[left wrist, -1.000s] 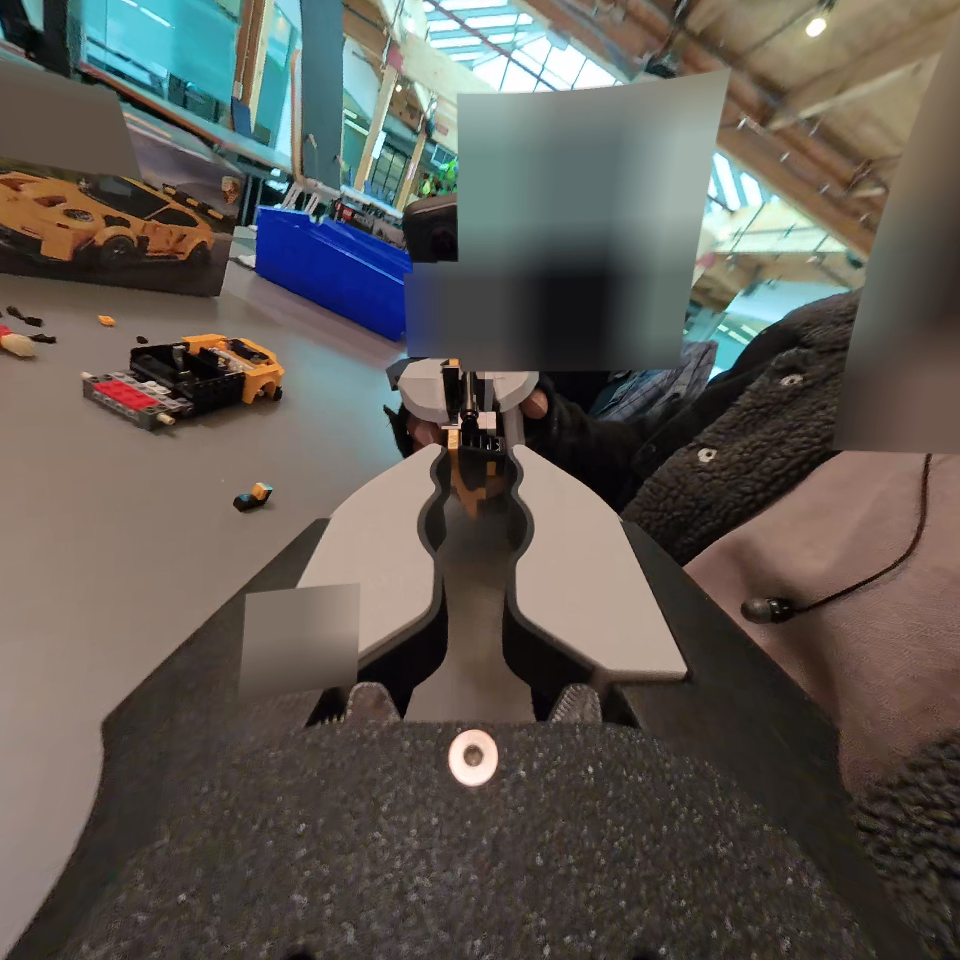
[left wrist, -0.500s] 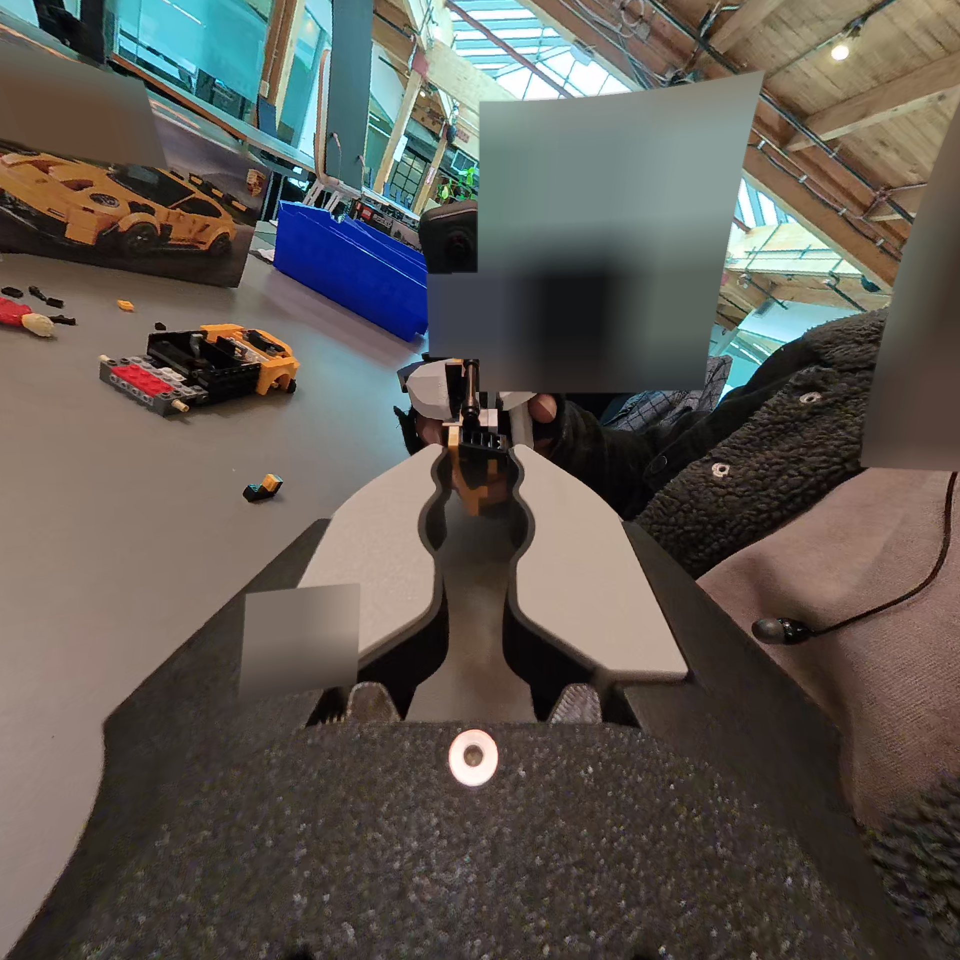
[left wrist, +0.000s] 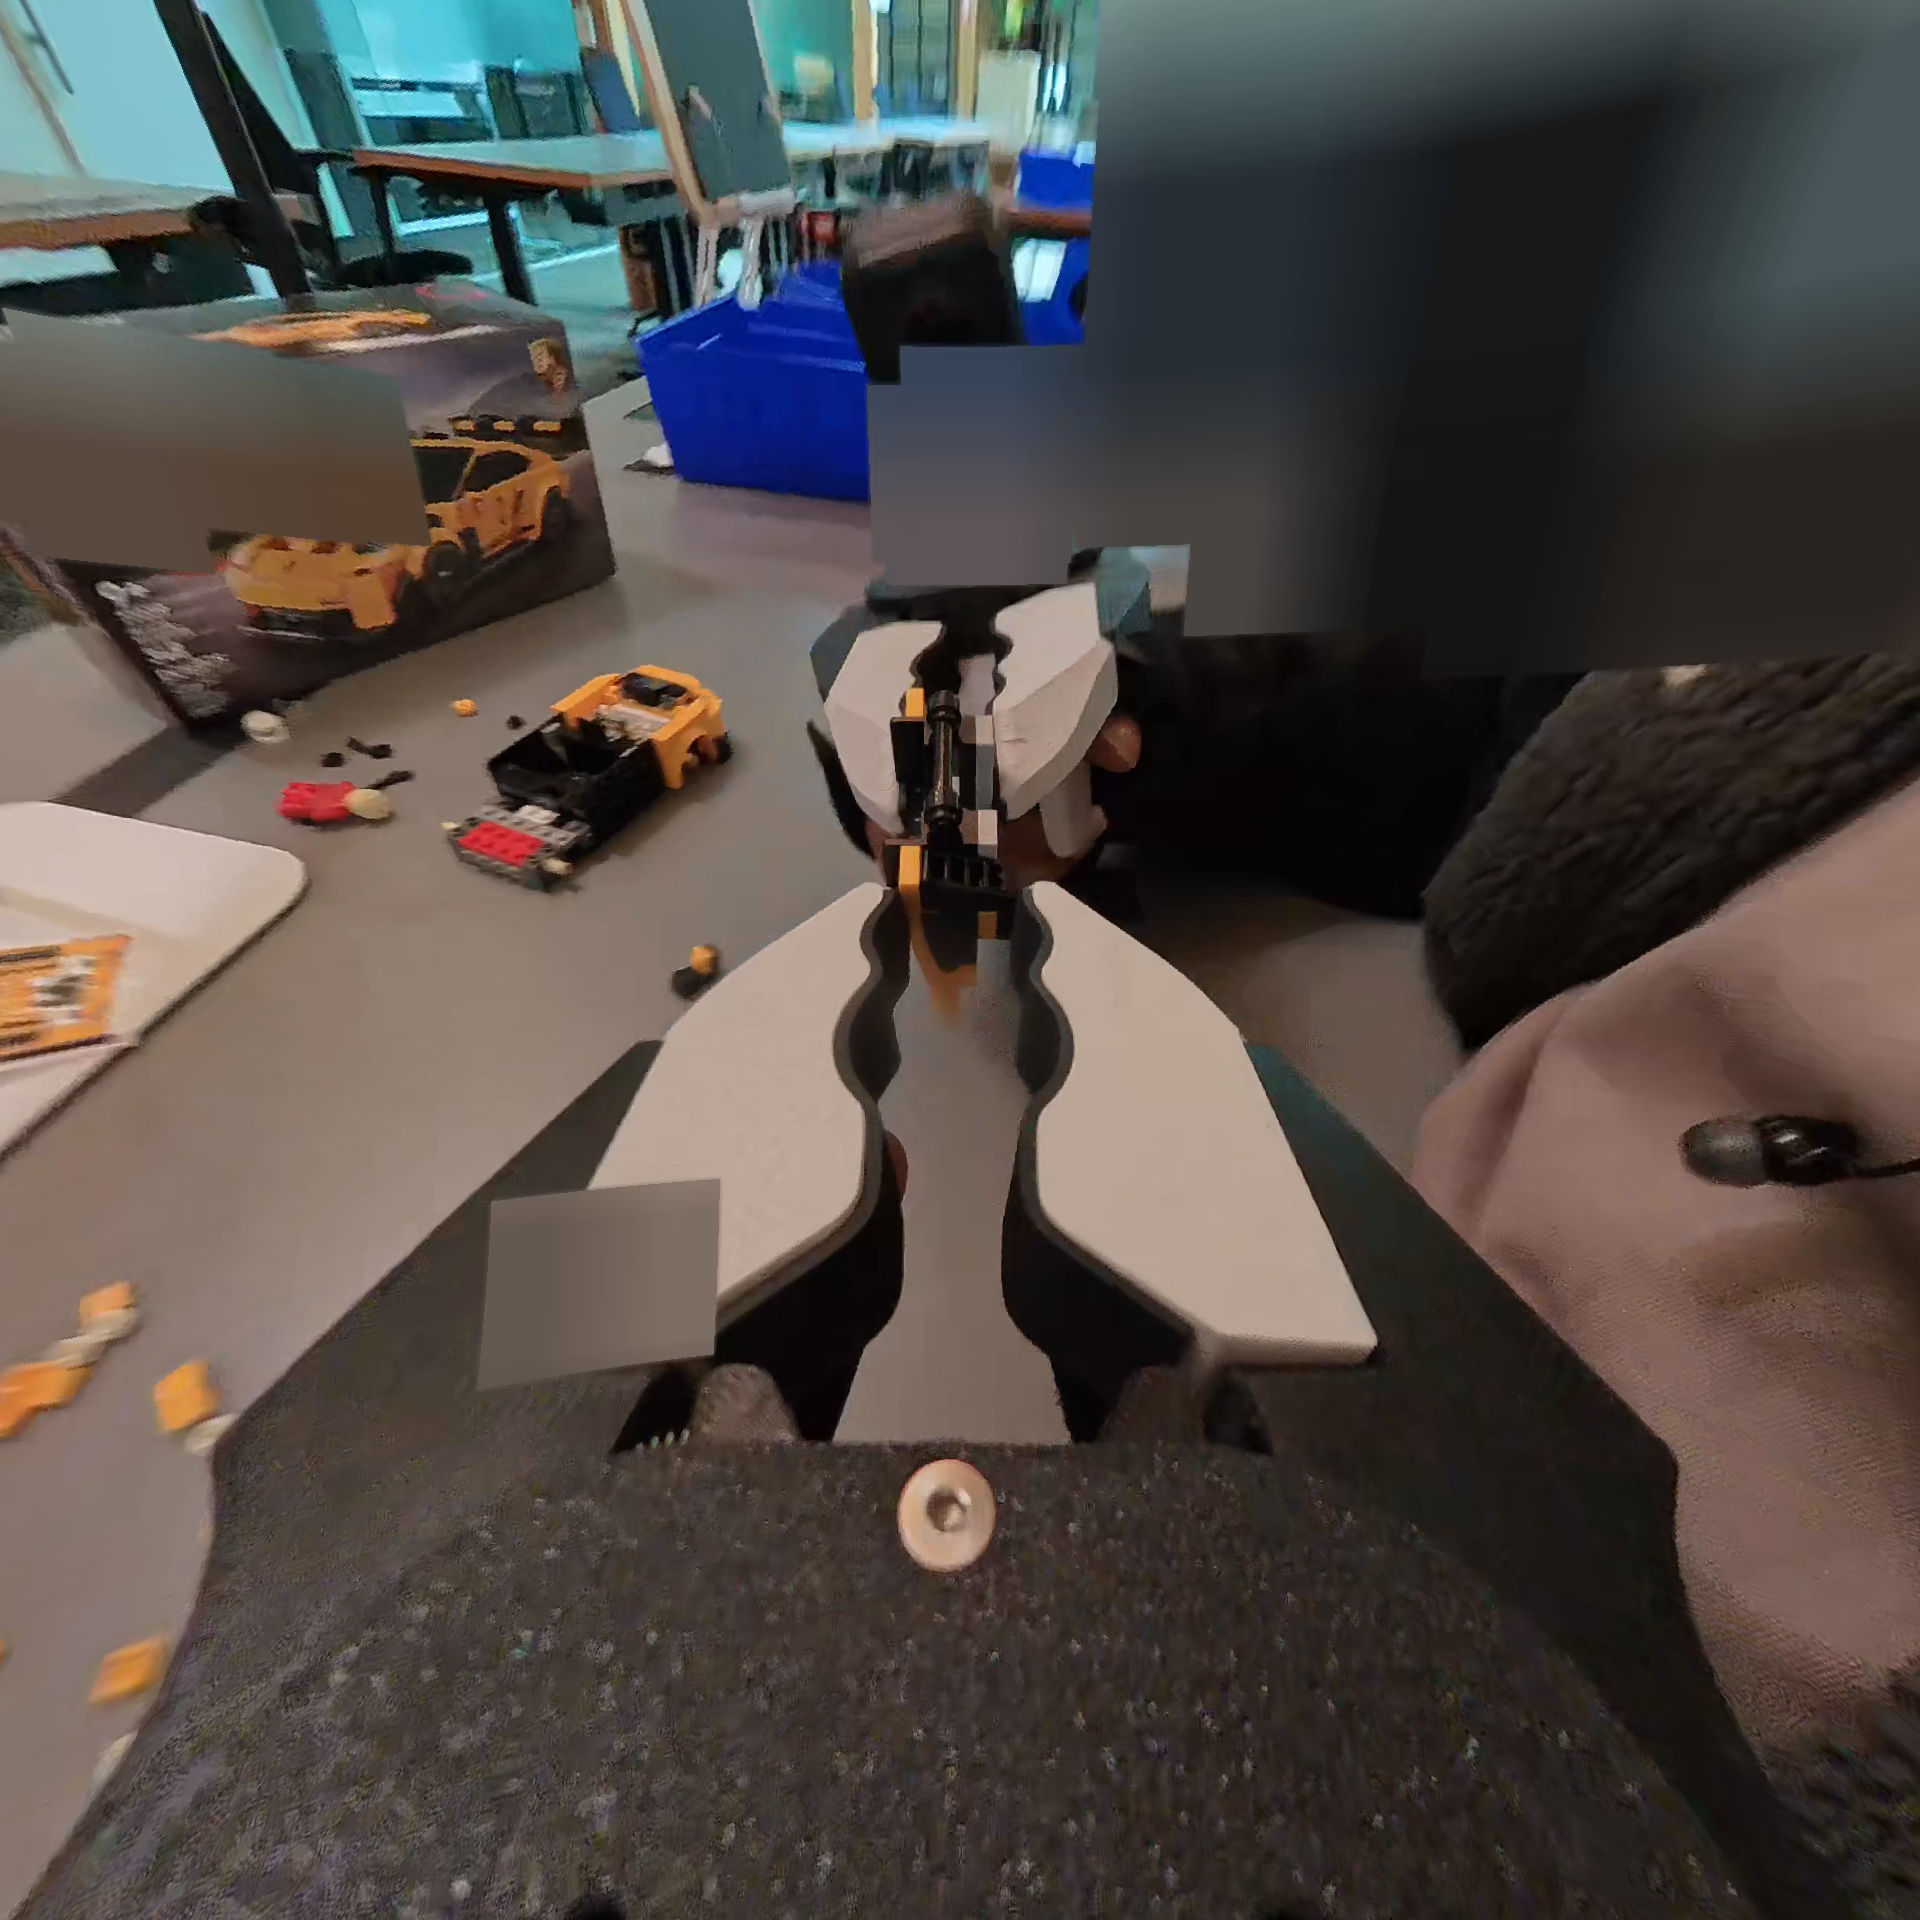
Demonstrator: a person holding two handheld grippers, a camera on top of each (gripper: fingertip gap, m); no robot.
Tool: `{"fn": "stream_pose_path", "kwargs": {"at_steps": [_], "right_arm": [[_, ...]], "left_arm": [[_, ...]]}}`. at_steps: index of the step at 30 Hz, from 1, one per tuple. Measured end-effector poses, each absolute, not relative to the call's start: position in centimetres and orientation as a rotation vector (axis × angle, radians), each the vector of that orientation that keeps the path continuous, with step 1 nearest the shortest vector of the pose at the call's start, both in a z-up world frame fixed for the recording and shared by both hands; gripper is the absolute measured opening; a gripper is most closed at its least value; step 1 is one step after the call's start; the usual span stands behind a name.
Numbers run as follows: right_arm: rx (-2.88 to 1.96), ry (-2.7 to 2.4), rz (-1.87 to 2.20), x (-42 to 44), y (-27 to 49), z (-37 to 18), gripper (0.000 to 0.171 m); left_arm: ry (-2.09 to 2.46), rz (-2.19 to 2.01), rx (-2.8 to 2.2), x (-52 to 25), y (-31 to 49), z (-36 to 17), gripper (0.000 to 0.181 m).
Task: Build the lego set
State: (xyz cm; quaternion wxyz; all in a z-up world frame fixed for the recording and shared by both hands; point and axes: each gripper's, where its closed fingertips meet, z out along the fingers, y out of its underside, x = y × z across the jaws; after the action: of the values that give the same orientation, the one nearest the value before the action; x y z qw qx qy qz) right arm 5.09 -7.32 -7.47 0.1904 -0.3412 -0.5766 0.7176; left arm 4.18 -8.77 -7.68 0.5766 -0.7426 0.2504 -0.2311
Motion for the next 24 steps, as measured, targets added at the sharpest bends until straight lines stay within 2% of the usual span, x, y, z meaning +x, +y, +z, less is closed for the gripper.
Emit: {"fn": "stream_pose_path", "kwargs": {"at_steps": [6,11,15,17,21,23,24], "right_arm": [[-0.846,-1.903,1.381,4.6,-6.7,-10.5,0.036],[-0.742,-2.058,0.977,3.9,-7.6,-13.3,0.042],[-0.711,-2.098,0.836,3.5,-7.7,-14.9,0.038],[-0.711,-2.08,0.854,3.6,-7.6,-14.8,0.025],[-0.736,-1.968,1.087,3.7,-7.7,-13.2,0.022],[-0.733,-1.873,1.312,4.2,-8.1,-11.5,0.022],[-0.716,-1.82,1.419,4.5,-8.3,-10.4,0.022]], "left_arm": [[0.837,-0.05,-1.919,2.3,-8.7,-11.3,0.02],[0.92,-0.037,-1.999,2.9,-8.9,-13.3,0.019],[0.959,-0.029,-2.021,3.5,-8.9,-14.0,0.019],[0.964,-0.02,-2.014,3.6,-8.7,-14.0,0.019],[0.921,-0.068,-1.886,4.2,-8.3,-12.2,0.021],[0.844,-0.186,-1.811,4.5,-8.4,-10.4,0.037],[0.814,-0.231,-1.785,4.6,-8.5,-9.6,0.038]]}}
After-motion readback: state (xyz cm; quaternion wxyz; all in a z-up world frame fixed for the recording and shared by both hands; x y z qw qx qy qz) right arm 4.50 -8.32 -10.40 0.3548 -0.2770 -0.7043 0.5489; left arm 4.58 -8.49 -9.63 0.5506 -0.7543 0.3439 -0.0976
